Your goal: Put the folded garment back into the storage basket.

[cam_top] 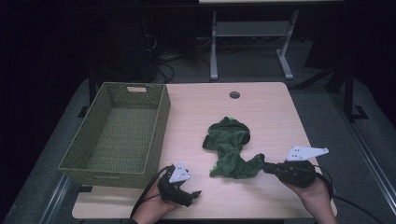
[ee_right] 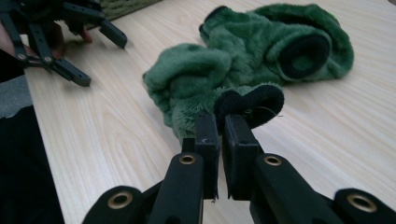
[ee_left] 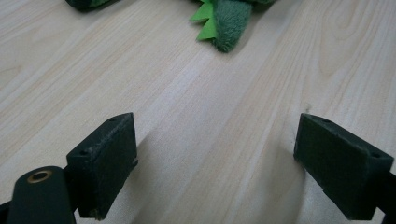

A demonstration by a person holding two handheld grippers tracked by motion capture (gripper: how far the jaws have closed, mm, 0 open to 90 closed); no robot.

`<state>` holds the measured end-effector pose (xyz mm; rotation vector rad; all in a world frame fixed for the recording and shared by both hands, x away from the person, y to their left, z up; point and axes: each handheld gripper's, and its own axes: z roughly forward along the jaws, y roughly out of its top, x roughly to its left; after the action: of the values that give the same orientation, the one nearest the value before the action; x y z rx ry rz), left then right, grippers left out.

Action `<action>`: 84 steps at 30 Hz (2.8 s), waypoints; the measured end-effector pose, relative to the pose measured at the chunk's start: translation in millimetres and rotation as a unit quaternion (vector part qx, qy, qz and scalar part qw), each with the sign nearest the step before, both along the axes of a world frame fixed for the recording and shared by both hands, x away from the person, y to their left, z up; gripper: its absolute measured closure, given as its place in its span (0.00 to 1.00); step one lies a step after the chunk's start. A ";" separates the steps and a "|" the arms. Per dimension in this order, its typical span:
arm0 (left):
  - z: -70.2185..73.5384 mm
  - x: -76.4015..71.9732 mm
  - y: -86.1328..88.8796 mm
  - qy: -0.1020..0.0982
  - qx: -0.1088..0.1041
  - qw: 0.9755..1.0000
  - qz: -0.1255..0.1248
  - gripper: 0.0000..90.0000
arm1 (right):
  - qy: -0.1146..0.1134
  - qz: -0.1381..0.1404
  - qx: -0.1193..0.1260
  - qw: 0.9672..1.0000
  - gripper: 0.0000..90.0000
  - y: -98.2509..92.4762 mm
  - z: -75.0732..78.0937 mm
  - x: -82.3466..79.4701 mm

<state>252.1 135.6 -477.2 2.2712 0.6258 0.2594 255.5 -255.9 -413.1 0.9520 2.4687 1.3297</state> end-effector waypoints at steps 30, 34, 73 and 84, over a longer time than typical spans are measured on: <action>0.2 0.5 -0.3 -0.001 0.000 1.000 0.000 0.14 | -0.015 0.084 -0.011 0.996 0.94 77.1 17.8 35.0; 0.2 0.6 -0.2 -0.001 0.000 1.000 -0.001 0.14 | -0.010 0.088 -0.011 0.996 0.93 85.8 15.1 40.9; -0.1 0.3 -0.4 -0.001 0.000 1.000 0.000 0.14 | 0.076 0.036 -0.050 0.995 1.00 101.9 -51.8 69.8; 6.6 4.9 -11.2 0.029 0.003 0.999 0.015 0.16 | 0.049 0.016 -0.050 0.997 0.85 97.4 -38.0 67.2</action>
<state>256.9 124.4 -470.7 2.2842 0.6888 0.2117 322.8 -158.5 -451.1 0.9800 2.6062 1.1834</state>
